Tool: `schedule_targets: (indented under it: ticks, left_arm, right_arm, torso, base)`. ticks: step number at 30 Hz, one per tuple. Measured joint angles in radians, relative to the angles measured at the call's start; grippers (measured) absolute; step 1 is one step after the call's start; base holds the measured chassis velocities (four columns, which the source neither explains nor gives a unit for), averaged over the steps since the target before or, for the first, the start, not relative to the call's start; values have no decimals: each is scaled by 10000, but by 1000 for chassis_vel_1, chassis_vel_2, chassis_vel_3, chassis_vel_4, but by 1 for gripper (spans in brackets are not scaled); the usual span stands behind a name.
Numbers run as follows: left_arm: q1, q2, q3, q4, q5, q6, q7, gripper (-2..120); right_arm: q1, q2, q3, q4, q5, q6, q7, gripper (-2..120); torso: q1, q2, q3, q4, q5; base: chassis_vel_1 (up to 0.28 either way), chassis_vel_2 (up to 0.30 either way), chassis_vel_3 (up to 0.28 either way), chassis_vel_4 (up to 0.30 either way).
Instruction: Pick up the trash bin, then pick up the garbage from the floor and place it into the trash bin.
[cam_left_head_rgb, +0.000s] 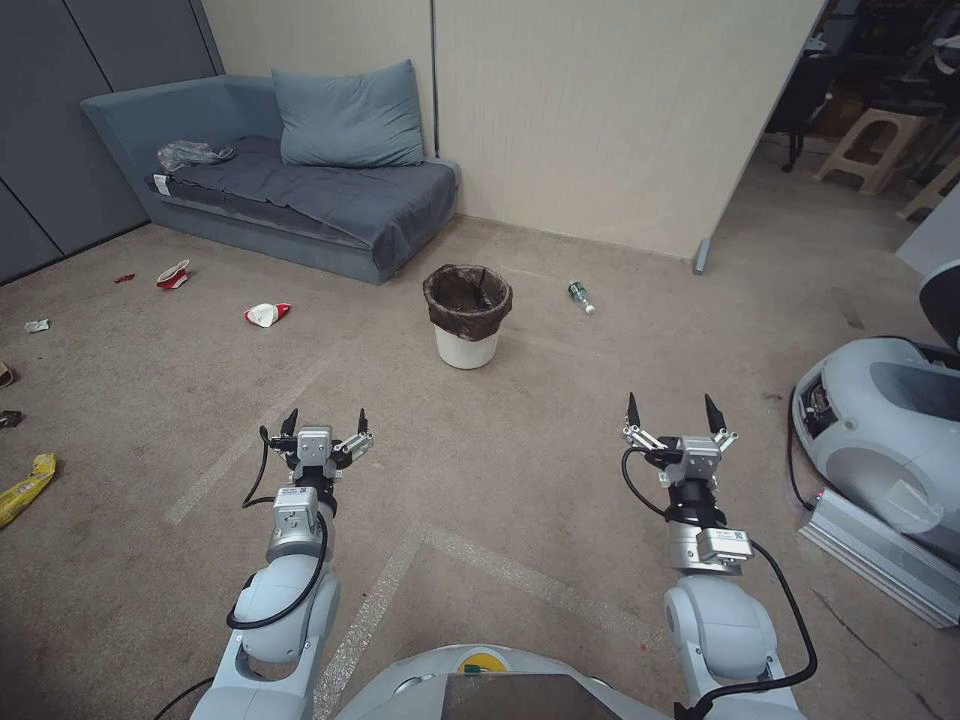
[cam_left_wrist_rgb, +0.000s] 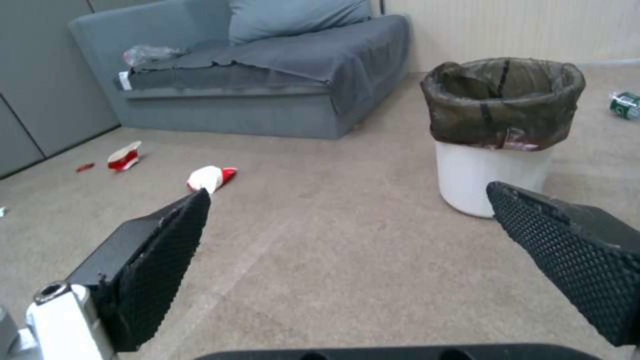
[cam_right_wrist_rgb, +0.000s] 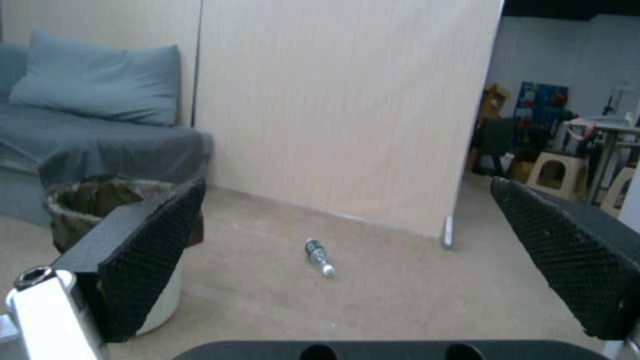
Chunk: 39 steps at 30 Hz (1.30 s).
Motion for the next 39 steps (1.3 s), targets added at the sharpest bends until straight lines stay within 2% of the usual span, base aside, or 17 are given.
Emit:
schedule_targets:
  ticks: [12,16,19,20,23,29,32,34,35,39]
  left_arm:
    - [43,-13,50,53,61,-34,1,100]
    - [40,-13,50,52,61,-32,-4,100]
    - [40,-14,51,52,61,-32,0,100]
    - [41,-16,60,53,48,-31,10,100]
    - [47,-18,74,52,26,-32,28,100]
    - [48,-18,105,50,22,-27,35,100]
    - [48,-18,110,44,23,-22,33,100]
    - [54,-20,126,43,20,-15,33,100]
    - [61,-21,146,41,19,-10,33,100]
    - [68,-24,164,39,18,-6,35,100]
  right_arm:
    - [1,18,5,-143,-11,116,-55,100]
    - [10,13,7,-151,-13,130,-83,100]
    - [24,14,8,-165,-25,145,-100,100]
    - [39,19,23,-196,-65,180,-108,100]
    - [46,23,33,-244,-92,216,-126,100]
    - [36,15,48,-259,-102,242,-151,100]
    - [41,6,55,-258,-103,246,-156,100]
    - [44,4,62,-259,-103,250,-152,100]
    - [50,5,61,-268,-103,254,-164,100]
    - [53,3,69,-288,-103,271,-170,100]
  torso:
    - [0,0,0,-2,-2]
    - [0,0,0,0,-6]
    - [0,0,0,0,4]
    - [0,0,1,-2,-6]
    - [1,0,1,2,6]
    - [0,0,1,-3,-5]
    - [0,0,0,3,5]
    - [0,0,0,2,-8]
    - [0,0,1,1,5]
    - [0,0,1,-3,2]
  base:
    - [-62,54,56,-41]
    - [-196,232,215,-204]
    - [-227,238,228,-227]
    - [-234,217,218,-231]
    - [-240,242,230,-226]
    - [-213,202,215,-213]
    - [-187,222,192,-221]
    - [-183,221,204,-206]
    - [-222,189,233,-196]
    - [-235,191,232,-217]
